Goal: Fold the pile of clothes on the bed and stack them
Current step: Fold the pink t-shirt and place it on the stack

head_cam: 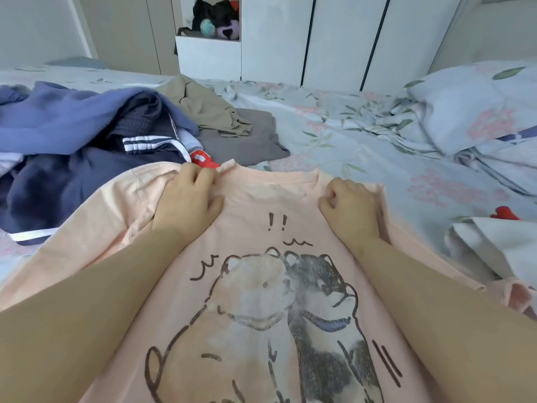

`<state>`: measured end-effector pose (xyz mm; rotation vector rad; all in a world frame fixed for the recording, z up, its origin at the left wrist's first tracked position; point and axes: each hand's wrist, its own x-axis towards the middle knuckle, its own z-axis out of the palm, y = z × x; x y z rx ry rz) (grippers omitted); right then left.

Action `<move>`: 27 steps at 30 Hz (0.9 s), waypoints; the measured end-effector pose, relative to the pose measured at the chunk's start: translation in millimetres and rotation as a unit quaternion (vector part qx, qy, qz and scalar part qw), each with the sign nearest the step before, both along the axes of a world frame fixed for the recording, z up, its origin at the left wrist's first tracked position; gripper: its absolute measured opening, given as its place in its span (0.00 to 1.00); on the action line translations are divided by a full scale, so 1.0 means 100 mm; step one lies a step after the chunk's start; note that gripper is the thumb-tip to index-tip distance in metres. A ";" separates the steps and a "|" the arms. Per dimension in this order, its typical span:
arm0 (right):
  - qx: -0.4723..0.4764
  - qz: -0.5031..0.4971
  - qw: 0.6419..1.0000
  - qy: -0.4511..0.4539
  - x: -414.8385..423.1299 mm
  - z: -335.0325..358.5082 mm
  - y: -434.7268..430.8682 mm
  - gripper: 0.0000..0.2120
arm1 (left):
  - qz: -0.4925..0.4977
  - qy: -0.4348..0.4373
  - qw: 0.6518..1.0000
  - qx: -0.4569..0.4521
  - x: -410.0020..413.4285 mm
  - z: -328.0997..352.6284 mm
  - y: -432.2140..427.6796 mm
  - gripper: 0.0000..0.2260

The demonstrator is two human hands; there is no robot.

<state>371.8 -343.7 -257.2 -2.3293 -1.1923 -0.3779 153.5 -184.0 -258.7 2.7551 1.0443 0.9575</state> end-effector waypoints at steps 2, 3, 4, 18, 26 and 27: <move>-0.061 -0.019 0.996 0.063 0.06 0.00 0.03 0.11 | 0.009 0.026 1.000 0.010 0.01 -0.02 0.03 0.18; -0.094 -0.027 0.992 0.082 0.10 -0.01 0.05 0.15 | 0.020 0.056 0.998 0.004 0.01 -0.02 0.03 0.23; -0.124 -0.033 0.988 0.087 0.12 -0.02 0.07 0.19 | 0.040 0.089 0.995 -0.009 0.02 -0.02 0.03 0.27; -0.240 -0.003 0.956 0.168 -1.25 0.11 -0.52 0.28 | 0.049 0.244 0.953 -0.172 -0.54 0.06 -0.88 0.24; -0.206 0.019 0.965 0.162 -2.16 0.11 -0.86 0.28 | -0.013 0.125 0.987 -0.102 -1.42 0.19 -1.30 0.23; -0.204 0.017 0.966 0.157 -2.18 0.09 -0.89 0.28 | 0.026 0.059 0.994 -0.084 -1.51 0.20 -1.29 0.21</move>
